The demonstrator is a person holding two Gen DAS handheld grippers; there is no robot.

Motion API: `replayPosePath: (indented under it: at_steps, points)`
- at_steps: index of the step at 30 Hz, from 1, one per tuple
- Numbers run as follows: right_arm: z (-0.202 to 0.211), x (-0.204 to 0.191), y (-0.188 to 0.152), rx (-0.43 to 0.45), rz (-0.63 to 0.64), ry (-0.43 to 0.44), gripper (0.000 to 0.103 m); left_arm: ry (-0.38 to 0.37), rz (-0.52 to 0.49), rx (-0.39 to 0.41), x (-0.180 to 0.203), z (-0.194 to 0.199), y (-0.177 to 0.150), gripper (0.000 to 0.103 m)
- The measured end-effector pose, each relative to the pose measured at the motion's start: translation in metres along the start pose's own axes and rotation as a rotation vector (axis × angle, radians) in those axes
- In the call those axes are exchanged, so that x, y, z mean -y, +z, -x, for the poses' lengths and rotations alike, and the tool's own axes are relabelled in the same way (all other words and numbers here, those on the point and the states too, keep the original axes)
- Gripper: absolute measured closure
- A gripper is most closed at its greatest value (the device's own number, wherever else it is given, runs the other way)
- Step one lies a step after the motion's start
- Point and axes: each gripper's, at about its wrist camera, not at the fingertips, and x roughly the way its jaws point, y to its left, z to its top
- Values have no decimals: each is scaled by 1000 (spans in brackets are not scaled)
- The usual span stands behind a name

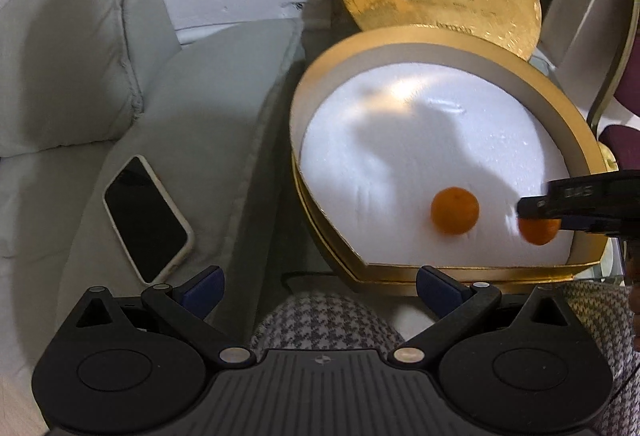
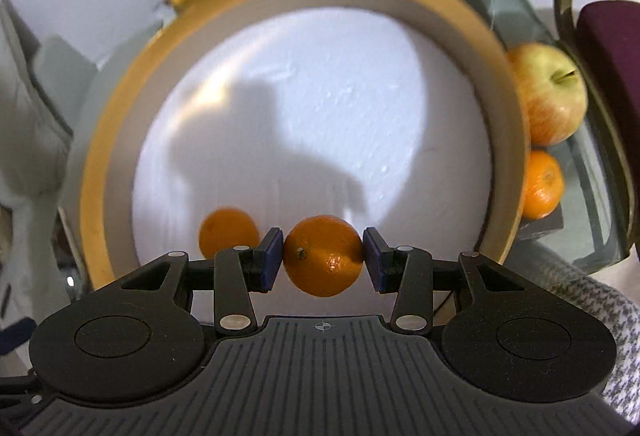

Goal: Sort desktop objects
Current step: 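Carry the mandarin into the box and release it beside the first, then return the right tool and grasp the last mandarin by the apple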

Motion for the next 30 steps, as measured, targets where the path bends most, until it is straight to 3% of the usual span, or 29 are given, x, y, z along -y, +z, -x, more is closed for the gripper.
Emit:
replayPosePath:
  at_steps: [6, 13, 23, 30]
  points:
    - [-16, -9, 1, -33, 35, -41, 57, -7, -4, -19, -1, -6, -2, 1]
    - [-14, -8, 1, -24, 11, -29, 50, 2, -1, -13, -1, 0, -5, 1]
    - [72, 15, -11, 141, -81, 75, 47, -9, -25, 32, 8, 22, -14, 1]
    - [120, 56, -46, 207, -173, 70, 47, -10, -88, 58, 26, 41, -26, 1]
